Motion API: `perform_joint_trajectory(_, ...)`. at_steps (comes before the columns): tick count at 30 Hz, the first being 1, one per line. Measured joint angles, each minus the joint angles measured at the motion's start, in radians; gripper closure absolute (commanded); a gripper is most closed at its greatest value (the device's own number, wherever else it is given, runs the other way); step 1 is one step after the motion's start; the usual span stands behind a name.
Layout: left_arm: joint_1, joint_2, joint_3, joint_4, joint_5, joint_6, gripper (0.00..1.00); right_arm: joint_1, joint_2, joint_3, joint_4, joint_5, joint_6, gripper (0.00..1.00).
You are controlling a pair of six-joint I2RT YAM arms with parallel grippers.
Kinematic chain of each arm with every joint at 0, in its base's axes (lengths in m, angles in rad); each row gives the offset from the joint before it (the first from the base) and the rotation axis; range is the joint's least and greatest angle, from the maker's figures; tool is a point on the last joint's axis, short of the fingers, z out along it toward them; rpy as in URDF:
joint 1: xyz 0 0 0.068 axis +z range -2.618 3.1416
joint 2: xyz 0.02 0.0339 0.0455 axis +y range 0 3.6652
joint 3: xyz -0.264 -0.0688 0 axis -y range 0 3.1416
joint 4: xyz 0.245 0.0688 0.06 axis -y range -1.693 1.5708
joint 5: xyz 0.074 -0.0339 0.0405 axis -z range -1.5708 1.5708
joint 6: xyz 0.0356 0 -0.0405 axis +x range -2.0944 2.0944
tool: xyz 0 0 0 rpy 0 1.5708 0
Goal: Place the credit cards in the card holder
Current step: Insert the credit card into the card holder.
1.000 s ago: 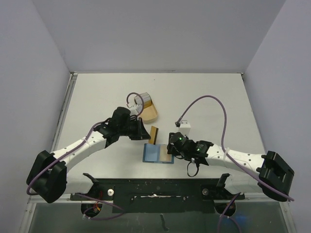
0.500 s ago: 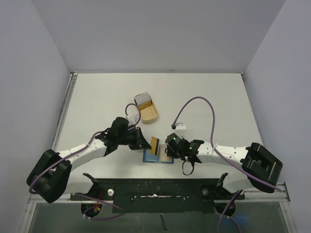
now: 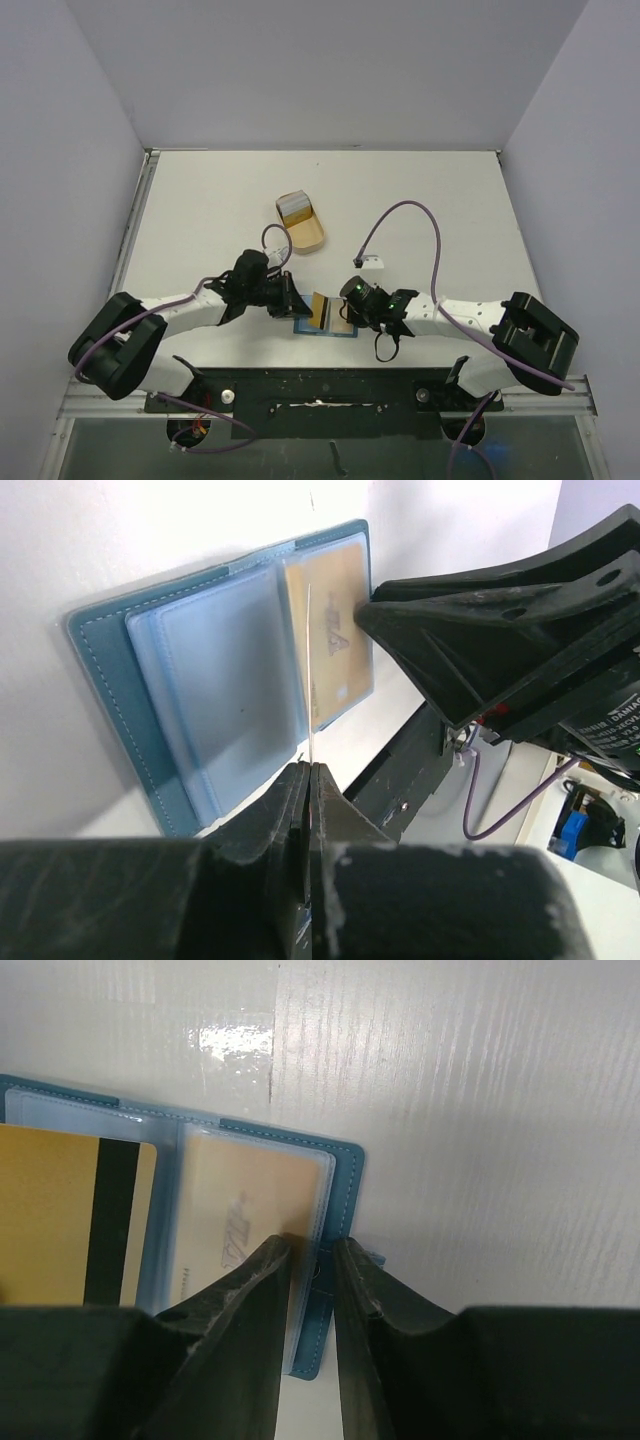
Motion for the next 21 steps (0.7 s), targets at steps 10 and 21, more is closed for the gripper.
perform_joint_trajectory(10, -0.034, 0.096, -0.01, 0.071, 0.003, -0.023, 1.0, 0.0, -0.009, -0.02, 0.03, 0.001, 0.015, 0.76)
perform_joint_trajectory(21, -0.063, 0.119, -0.017, 0.074, -0.061, -0.045, 1.0, 0.0, -0.013, -0.027, 0.038, 0.001, 0.025, 0.76)
